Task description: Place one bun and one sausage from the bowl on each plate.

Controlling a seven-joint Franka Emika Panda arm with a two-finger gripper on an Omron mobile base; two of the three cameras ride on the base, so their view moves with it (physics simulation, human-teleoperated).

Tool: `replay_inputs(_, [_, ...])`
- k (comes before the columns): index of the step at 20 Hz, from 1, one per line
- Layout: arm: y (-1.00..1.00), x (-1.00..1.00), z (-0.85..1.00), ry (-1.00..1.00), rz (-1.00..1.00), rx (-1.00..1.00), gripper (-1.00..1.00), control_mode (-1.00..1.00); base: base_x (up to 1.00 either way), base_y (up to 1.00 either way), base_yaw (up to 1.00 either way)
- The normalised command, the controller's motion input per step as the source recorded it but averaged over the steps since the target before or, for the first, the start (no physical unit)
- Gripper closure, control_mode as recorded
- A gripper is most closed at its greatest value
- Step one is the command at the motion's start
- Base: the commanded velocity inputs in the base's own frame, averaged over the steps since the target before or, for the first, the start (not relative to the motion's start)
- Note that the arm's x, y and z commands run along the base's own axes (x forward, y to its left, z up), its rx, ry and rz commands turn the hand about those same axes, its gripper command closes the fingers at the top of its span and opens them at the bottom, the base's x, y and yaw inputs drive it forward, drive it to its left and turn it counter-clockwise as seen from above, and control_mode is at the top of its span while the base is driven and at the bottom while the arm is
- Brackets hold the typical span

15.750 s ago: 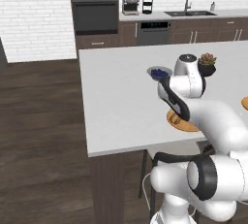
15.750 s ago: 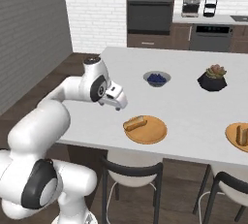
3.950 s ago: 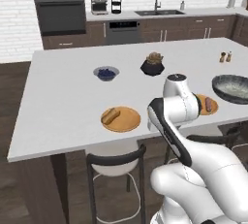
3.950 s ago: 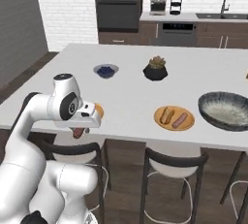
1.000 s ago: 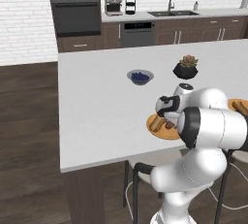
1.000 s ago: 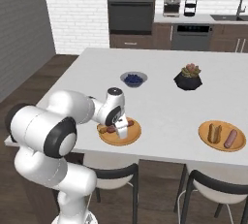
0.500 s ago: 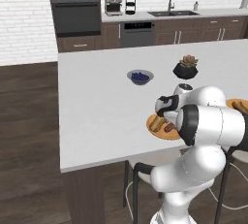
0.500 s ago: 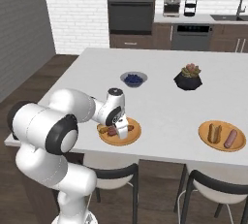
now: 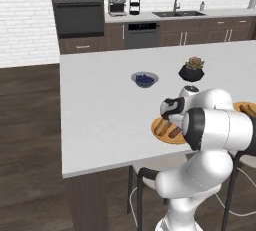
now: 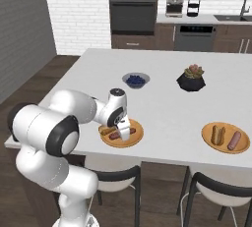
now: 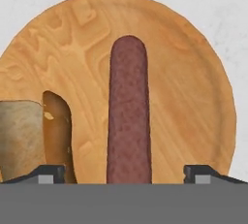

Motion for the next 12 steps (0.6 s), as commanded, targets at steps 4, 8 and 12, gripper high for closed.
replay_inputs(4, [0.0,-0.19,0.69,0.06,-0.05,-0.01,-1.0,-1.0,0.0,0.0,0.0])
replay_inputs(8, [0.37,-0.1,1.0,0.0,0.25,-0.3,-1.0,-1.0,0.0,0.0,0.0])
replay_inputs(12, [0.93,-0.22,1.0,0.02,0.42,-0.47,-1.0,-1.0,0.0,0.0,0.0])
